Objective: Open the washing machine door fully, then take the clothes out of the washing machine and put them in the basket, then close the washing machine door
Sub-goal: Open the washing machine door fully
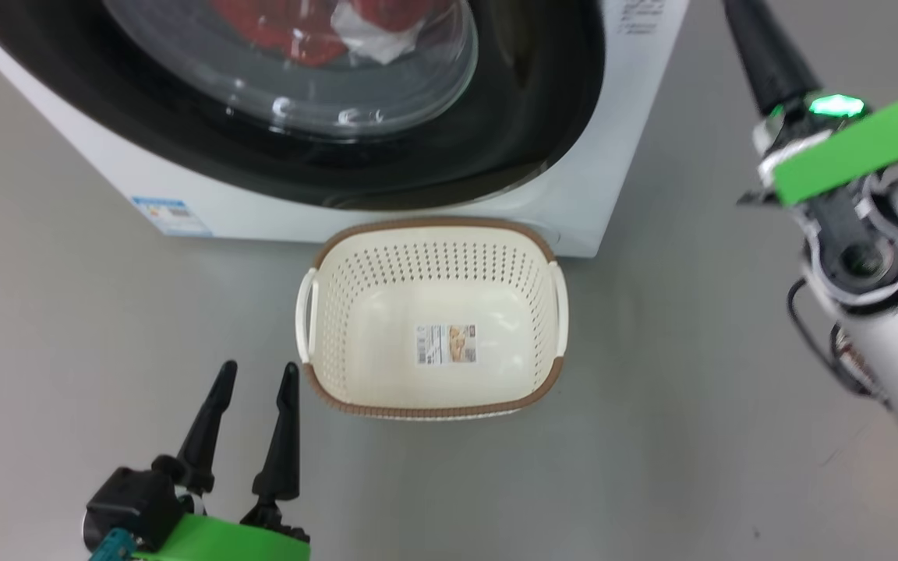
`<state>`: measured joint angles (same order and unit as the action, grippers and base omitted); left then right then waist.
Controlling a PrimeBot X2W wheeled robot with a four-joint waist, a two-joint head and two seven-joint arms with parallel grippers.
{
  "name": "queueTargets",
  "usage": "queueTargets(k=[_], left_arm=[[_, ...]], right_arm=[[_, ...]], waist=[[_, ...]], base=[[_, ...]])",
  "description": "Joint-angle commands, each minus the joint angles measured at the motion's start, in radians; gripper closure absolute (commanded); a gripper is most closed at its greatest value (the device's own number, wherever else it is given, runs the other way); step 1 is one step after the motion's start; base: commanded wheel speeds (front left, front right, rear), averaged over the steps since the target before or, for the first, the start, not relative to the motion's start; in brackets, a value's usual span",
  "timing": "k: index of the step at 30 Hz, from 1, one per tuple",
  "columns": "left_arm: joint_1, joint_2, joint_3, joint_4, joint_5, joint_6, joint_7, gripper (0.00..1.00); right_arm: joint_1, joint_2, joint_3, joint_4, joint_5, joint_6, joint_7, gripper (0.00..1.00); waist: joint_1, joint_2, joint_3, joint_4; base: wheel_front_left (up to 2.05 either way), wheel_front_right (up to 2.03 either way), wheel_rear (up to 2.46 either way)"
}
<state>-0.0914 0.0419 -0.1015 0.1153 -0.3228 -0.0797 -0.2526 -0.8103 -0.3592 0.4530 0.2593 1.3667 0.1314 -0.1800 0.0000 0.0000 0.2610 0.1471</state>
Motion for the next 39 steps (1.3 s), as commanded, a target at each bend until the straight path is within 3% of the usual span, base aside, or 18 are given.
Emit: queueTargets(k=[1,9,17,24,39], left_arm=[[-0.035,0.008,0.025,-0.019,-0.008,-0.003,-0.009,0.0],[-0.086,0.008,0.007,-0.018,-0.021,-0.008,-0.009,0.0],[-0.124,0.008,-0.007,-0.014,-0.033,-0.013,-0.009,0.0],[-0.149,0.008,-0.02,-0.011,-0.043,-0.015,-0.009,0.0],[-0.178,0.008,-0.049,-0.005,-0.066,-0.019,-0.009,0.0]], right_arm=[[-0.039,-0.017,0.014,-0.028,0.047,-0.001,0.024,1.0],[-0.17,-0.073,-0.016,0.003,0.259,-0.001,0.234,1.0],[-0.263,-0.086,-0.049,0.099,0.37,-0.001,0.492,1.0],[-0.336,-0.065,-0.072,0.186,0.397,-0.001,0.617,1.0],[-0.438,-0.023,-0.083,0.311,0.367,-0.001,0.742,1.0]], waist=[[0.0,0.0,0.052,0.037],[0.0,0.0,0.126,0.066],[0.0,0.0,0.18,0.083],[0.0,0.0,0.214,0.096],[0.0,0.0,0.258,0.131]], base=[[0.0,0.0,0.0],[0.0,0.0,0.0],[0.0,0.0,0.0],[0.0,0.0,0.0],[0.0,0.0,0.0]])
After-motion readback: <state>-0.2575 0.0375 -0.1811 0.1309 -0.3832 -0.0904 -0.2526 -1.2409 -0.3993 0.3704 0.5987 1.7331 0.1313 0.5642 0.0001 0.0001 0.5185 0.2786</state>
